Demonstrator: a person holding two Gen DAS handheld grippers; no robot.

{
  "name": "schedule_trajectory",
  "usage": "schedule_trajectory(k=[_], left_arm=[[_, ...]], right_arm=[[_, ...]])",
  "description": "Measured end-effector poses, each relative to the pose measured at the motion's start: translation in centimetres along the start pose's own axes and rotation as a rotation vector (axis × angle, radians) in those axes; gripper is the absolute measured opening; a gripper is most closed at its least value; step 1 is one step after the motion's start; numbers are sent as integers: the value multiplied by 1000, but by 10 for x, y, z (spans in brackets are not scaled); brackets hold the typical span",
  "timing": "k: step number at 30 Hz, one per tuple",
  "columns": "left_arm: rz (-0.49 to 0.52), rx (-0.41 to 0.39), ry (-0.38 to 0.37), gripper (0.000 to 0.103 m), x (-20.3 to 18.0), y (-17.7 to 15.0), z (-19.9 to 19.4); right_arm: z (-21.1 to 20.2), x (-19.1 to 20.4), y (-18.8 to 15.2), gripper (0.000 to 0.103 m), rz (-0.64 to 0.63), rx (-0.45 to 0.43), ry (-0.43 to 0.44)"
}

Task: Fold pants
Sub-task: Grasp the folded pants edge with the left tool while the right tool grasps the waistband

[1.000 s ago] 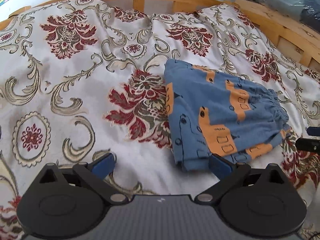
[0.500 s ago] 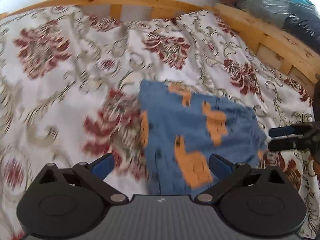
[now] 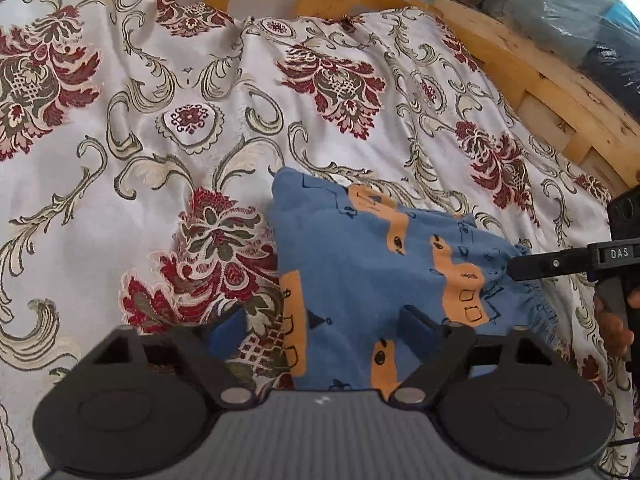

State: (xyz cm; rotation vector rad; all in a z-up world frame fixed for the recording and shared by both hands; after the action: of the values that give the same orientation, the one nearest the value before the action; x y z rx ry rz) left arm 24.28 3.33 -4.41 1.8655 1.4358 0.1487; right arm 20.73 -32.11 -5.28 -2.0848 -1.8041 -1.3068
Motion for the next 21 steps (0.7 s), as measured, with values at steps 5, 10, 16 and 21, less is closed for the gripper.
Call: schedule_trajectory(k=[5,10,16,21], left_arm=[[-27,13,-42,48,5,0,1],[23,24,-16,33,-4,0,2],[41,17,0,19,-12,3,-3],[29,5,11,17,-16,7,-9]], right_arm=[[4,-5,-3,42,36,-21,-10],[2,5,-8,35,-10,-61,-61],[-6,24,-9,27,-77,-106,-110],[-15,41,-7,25,-152,-132,-138]])
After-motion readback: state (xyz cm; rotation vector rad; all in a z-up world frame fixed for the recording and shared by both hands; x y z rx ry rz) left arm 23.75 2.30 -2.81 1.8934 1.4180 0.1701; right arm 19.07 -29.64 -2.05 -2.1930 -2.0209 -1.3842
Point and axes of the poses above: each gripper's, at about its wrist camera, not at the fingertips, and z roughly the way its jaws point, x to its left, y to its top, the point moved 2 cm from there along z, roughly the way its jaws point, and after that the axes turned 6 degrees about -y, right-handed, at the moved point
